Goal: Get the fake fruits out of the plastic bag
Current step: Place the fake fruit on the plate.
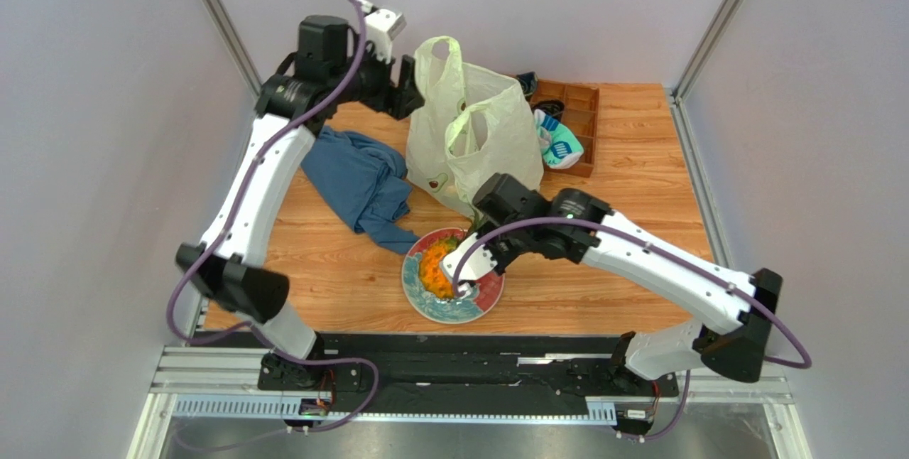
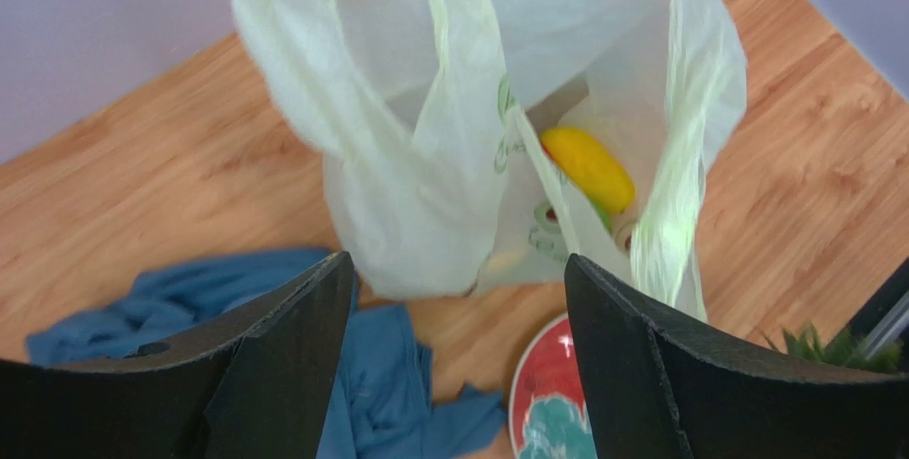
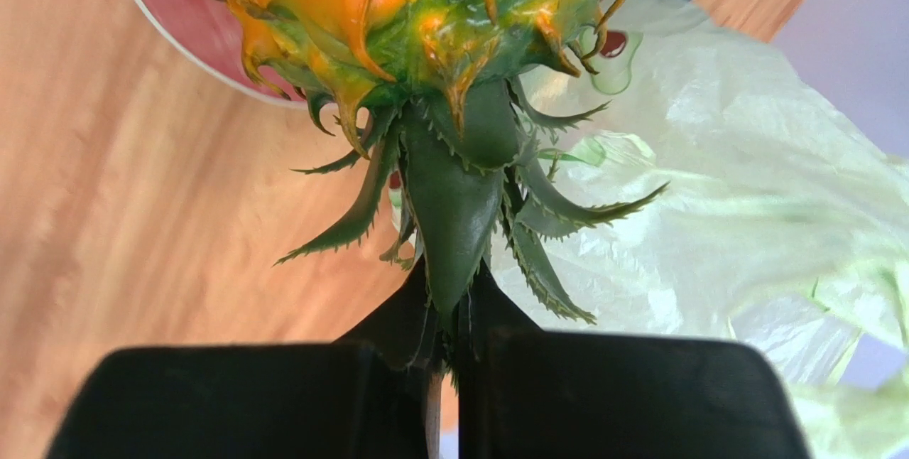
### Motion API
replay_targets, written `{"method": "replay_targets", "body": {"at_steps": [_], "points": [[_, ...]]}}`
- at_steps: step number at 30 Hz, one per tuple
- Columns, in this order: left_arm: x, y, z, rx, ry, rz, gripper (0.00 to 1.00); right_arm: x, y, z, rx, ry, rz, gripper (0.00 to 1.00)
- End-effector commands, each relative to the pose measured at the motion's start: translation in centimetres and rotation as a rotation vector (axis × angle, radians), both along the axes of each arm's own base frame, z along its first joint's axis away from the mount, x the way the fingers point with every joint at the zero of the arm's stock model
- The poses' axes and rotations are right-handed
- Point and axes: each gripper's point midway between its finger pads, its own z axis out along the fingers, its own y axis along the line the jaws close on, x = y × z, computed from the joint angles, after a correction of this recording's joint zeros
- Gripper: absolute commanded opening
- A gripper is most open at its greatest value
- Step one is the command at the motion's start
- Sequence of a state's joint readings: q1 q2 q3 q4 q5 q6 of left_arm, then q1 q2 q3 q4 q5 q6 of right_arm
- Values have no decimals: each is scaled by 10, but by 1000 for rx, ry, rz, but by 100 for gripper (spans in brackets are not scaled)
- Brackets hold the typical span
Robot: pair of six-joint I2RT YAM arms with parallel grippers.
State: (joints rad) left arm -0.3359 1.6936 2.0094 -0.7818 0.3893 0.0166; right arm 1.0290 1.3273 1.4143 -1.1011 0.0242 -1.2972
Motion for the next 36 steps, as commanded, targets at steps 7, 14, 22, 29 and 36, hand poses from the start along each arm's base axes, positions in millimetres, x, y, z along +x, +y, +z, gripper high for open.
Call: {"method": "replay_targets", "body": {"at_steps": [7,14,22,29,36], "points": [[-118,77,50,46,-247,116,82,77,33,-13,-519,-464,-94,1],[-154,99,45,40,-308,175,82,90,40,-31,-795,-539,-176,8],[-167,106,38,31,-302,181,82,69,35,-43,-896,-512,-157,17],[-159,102,40,20,-304,180,82,54,43,-27,-817,-513,-143,71],[-150,91,47,-20,-282,149,82,41,35,25,-644,-460,-150,78]]}}
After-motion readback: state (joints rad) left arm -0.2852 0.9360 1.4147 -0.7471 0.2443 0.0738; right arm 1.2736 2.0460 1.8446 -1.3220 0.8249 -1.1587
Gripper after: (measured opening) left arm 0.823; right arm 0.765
